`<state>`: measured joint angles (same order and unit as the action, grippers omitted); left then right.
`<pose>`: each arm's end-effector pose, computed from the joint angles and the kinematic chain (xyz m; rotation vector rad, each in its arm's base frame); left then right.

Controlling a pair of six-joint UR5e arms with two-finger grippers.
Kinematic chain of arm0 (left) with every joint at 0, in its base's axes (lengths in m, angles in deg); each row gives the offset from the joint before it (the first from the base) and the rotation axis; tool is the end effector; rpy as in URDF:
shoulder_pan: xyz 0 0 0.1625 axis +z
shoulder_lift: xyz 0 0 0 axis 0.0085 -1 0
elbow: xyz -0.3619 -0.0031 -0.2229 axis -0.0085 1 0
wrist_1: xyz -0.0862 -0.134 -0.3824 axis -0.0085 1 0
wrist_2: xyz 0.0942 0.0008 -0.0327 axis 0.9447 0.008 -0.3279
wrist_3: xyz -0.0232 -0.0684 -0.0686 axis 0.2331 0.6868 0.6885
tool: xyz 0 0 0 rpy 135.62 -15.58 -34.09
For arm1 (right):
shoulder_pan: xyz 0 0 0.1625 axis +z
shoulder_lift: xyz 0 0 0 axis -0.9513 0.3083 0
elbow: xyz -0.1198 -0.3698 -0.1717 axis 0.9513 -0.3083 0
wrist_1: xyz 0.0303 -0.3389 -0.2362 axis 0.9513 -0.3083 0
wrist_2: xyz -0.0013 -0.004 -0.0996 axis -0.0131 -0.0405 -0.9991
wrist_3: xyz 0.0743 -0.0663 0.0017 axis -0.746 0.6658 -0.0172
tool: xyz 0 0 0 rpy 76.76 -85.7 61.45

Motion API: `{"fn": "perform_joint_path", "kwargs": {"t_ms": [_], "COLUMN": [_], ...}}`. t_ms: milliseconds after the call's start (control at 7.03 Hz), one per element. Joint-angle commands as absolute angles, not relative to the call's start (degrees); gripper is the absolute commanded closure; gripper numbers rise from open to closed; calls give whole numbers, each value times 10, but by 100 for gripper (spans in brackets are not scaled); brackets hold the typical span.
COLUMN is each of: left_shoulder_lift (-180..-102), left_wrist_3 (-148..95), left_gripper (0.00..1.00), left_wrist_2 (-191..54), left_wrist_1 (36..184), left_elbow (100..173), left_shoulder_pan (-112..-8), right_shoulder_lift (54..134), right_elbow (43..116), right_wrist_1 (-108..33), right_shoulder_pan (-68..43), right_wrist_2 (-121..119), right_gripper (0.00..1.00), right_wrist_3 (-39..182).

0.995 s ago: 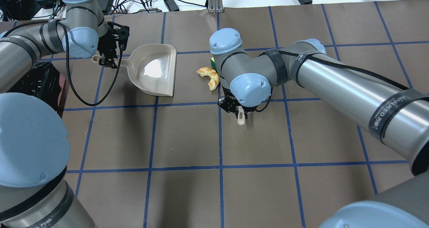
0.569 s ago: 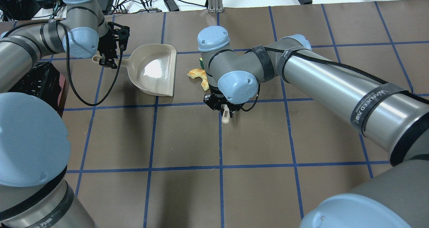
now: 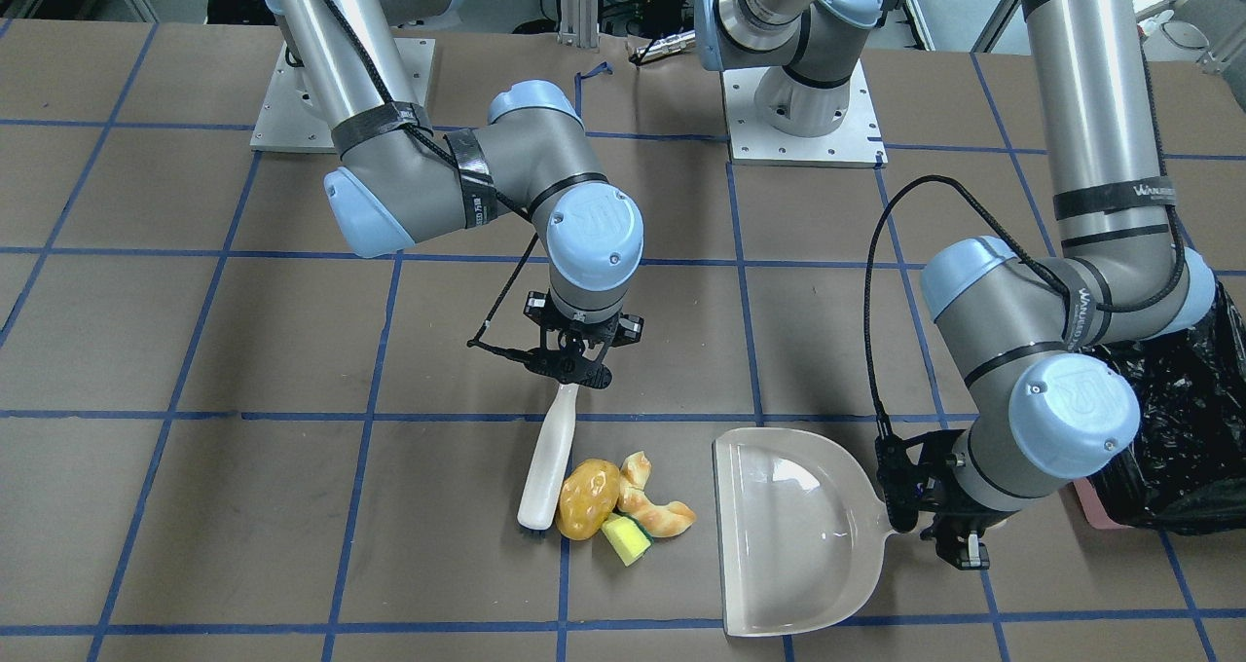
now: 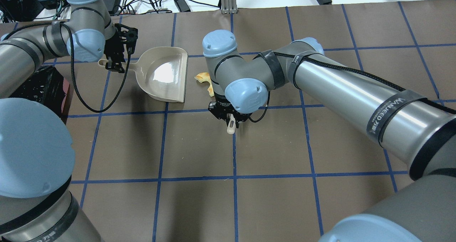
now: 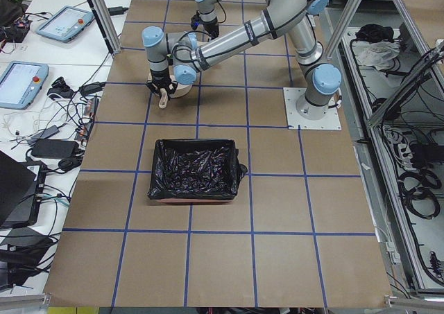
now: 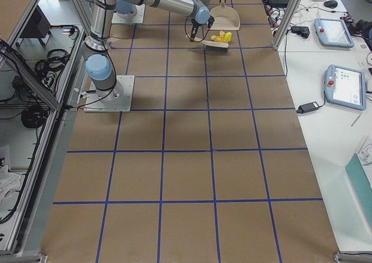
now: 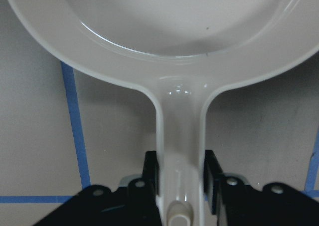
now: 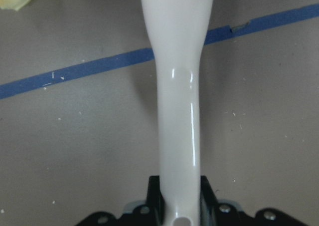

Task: Sweep and dump trash into bin
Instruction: 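Sweep the peel and remaining debris into the dustpan with the right-held brush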

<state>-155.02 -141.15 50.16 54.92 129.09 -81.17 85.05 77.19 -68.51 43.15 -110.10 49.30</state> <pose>-0.0085 -0.6969 0.2438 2.1579 2.1454 0.1222 0.3928 -0.5065 0.2269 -0.3728 -3.0550 -0.3087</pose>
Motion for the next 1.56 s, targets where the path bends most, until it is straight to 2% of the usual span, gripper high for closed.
{"fn": "perform_joint_path", "kwargs": {"t_ms": [0, 426, 995, 1422], "left_shoulder_lift": [-1549, -1550, -1549, -1543], "left_wrist_3": [-1411, -1411, -1411, -1411], "left_gripper": [82, 82, 82, 82], "left_wrist_2": [502, 502, 502, 502], "left_wrist_1": [549, 549, 549, 550], "left_elbow": [1291, 1291, 1291, 1291], "left_shoulder_pan": [-812, -812, -812, -812], "right_shoulder_lift": [843, 810, 787, 774], "right_elbow": [757, 709, 697, 662], "right_wrist_1": [-688, -689, -745, -758], "right_shoulder_pan": [437, 455, 481, 501], "right_wrist_2": [-1081, -1079, -1059, -1036], "right_gripper": [98, 98, 98, 98], "right_wrist_3": [475, 462, 436, 418]}}
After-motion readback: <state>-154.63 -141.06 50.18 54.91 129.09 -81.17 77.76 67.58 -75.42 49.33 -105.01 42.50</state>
